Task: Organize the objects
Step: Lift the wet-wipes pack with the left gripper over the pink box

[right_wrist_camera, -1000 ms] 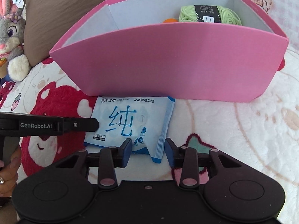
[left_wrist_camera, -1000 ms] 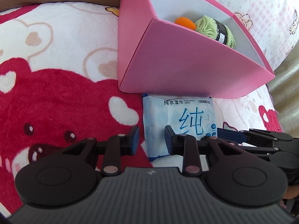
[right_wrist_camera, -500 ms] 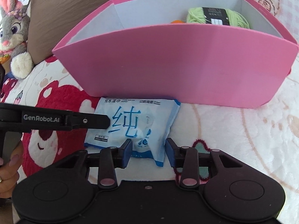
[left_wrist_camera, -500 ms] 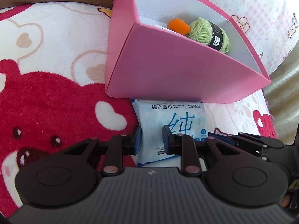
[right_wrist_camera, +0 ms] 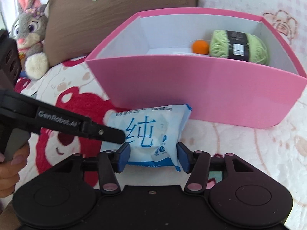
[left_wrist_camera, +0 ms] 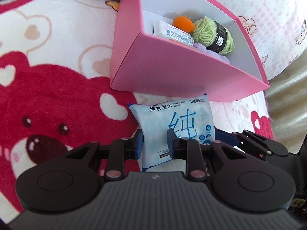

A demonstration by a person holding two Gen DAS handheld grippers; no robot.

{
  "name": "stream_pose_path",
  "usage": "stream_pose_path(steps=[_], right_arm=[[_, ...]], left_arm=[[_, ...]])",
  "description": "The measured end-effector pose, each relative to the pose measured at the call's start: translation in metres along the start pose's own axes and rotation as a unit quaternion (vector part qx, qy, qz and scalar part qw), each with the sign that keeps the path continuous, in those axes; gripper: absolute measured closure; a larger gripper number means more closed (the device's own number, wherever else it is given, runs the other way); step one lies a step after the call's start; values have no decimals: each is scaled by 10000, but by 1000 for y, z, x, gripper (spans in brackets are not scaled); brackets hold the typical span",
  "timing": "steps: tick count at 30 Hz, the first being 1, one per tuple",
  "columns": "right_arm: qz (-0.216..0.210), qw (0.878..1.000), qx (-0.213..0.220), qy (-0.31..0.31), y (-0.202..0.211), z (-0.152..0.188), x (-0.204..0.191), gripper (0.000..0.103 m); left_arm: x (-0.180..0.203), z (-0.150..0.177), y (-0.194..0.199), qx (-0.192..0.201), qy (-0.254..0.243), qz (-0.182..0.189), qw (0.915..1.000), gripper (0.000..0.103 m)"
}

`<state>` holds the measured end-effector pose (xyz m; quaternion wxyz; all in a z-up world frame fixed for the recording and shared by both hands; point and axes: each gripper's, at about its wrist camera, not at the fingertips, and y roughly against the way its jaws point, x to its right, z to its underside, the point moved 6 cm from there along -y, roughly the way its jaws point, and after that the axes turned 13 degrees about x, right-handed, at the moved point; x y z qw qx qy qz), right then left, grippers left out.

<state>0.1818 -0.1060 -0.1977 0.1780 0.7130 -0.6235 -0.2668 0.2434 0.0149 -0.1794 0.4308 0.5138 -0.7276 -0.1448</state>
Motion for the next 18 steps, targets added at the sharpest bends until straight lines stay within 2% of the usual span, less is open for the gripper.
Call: stream_pose_path(steps=[4,11,18], right_arm=[[-5,9997,6,233,5,-2,-10,27],[92,9996,-27,282,14,-9,-13,19],[86,9995,36,313,31,-18,-22,13]], left_arm=[[10,0,11,-55,-134,40,9999,77],[19,-5,22,-160,-58,130,9998,77],[35,-14,43,-41,-182,223,9996,75]])
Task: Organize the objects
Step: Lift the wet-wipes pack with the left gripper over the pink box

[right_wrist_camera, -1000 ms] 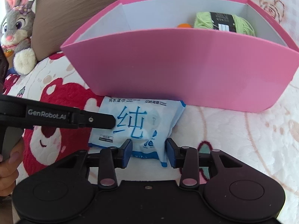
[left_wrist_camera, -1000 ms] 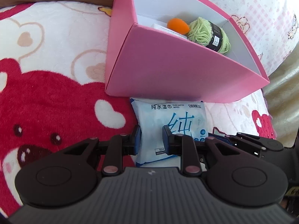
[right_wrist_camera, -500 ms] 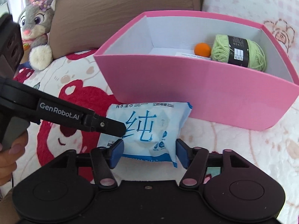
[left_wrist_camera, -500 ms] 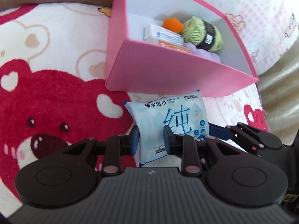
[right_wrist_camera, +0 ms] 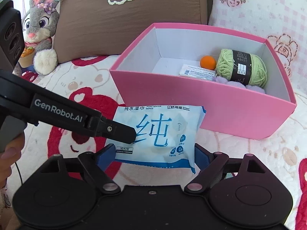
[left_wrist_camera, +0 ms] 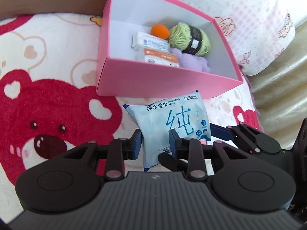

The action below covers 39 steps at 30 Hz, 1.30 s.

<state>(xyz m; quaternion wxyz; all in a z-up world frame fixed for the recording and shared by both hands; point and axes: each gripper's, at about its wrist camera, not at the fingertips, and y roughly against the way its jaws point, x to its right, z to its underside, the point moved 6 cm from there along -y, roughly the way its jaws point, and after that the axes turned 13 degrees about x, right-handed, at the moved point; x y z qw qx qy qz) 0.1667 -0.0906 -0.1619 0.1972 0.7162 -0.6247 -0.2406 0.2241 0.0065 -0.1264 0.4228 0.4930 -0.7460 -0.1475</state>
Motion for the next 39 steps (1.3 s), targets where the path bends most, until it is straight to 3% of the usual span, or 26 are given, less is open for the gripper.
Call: stream_pose_path(steps=[28,39], right_arm=[[351,9977,356,456,59,-41,-32,8],[139,9962,678,527,83,-75,-37,8]], left_arm=[[50,-25,71,258,-544,94,9981,70],[69,-59,107,505,-653,109,9965,70]])
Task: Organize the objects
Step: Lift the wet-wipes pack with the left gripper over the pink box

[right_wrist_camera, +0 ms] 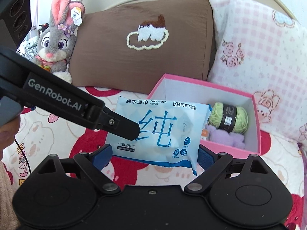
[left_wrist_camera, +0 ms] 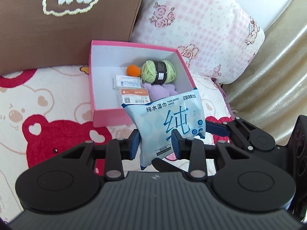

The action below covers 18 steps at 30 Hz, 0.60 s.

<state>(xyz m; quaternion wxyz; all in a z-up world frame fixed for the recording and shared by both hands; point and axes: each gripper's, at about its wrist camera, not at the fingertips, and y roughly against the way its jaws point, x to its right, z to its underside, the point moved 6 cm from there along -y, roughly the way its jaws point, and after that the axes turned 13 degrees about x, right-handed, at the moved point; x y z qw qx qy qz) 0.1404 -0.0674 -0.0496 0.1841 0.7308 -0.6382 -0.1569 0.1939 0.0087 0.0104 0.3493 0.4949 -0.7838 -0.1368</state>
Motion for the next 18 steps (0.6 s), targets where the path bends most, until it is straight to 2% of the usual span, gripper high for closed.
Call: stream_pose_path(steps=[7,13,18], right_arm=[[8,9997,232,41,4,-37,16,8],[-38,9992,389,118,-4,-62,32,8],[-182,9994,279,-11,-20,-74,46,8]], left_arm=[[19,-40,4,375,-284,-89,9989,68],[21,-64,-11,391,-322,-151,9986,68],[17,-81,-27,398,-356,-257,9982,68]])
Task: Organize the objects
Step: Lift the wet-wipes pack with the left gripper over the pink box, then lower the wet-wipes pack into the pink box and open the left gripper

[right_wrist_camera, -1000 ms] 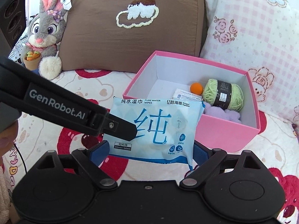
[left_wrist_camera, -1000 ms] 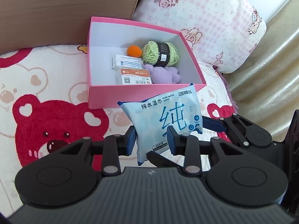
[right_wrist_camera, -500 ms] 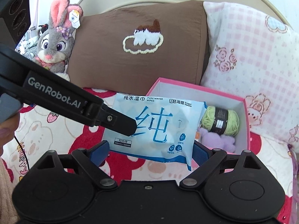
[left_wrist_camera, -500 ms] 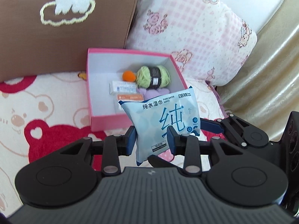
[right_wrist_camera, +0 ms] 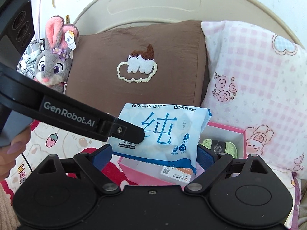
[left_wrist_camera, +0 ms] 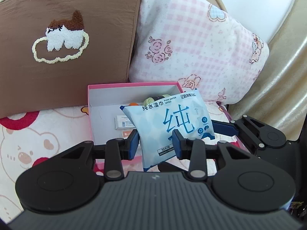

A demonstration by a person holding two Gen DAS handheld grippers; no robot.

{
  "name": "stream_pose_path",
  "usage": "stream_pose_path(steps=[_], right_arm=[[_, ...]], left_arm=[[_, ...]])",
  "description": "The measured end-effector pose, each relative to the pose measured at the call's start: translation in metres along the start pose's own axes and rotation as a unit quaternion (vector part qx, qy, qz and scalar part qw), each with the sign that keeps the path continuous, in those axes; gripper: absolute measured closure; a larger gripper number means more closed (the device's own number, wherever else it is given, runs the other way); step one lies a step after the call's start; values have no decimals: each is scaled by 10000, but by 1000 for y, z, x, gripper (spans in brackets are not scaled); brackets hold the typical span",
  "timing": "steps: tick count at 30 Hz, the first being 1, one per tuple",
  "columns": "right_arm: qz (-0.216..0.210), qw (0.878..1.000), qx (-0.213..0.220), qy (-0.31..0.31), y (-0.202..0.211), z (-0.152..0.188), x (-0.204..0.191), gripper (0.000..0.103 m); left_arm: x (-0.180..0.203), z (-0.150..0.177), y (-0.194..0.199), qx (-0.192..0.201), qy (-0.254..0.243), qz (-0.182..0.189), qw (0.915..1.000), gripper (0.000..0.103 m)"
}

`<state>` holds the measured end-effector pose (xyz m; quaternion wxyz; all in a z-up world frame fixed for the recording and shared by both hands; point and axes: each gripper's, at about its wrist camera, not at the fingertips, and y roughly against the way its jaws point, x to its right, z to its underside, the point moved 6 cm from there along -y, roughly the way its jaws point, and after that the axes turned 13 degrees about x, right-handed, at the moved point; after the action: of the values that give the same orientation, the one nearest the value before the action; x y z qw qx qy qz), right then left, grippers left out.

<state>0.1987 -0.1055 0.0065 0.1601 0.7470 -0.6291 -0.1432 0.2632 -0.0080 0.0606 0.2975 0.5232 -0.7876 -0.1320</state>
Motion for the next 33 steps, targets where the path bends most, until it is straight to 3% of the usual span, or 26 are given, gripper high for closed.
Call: stream_pose_path(steps=[4,15,20,23,28,33], right_arm=[[-73,10000,-8,42,-15,-7,12,8],[-403,9954,-440,-755,-64,15,54,16],[-496,9908,-543,-1135,-83,36,72,25],[-521,9851,-560,-1538,-94,61,84,36],[-496,9805,-663,-1780,-102,84,96,49],[-378,9811,-846,-1696,-110,91,105,52]], left_arm=[[-7,-8,-20,-59,167,-9,9998,68],[-27,-2,-82,-420,403,-319,9978,68],[-33,19,-107,-526,422,-594,9960,66],[-37,31,-124,-588,309,-816,9944,66],[-46,48,-144,-744,446,-803,9930,66],[-49,61,-159,-720,605,-633,9936,66]])
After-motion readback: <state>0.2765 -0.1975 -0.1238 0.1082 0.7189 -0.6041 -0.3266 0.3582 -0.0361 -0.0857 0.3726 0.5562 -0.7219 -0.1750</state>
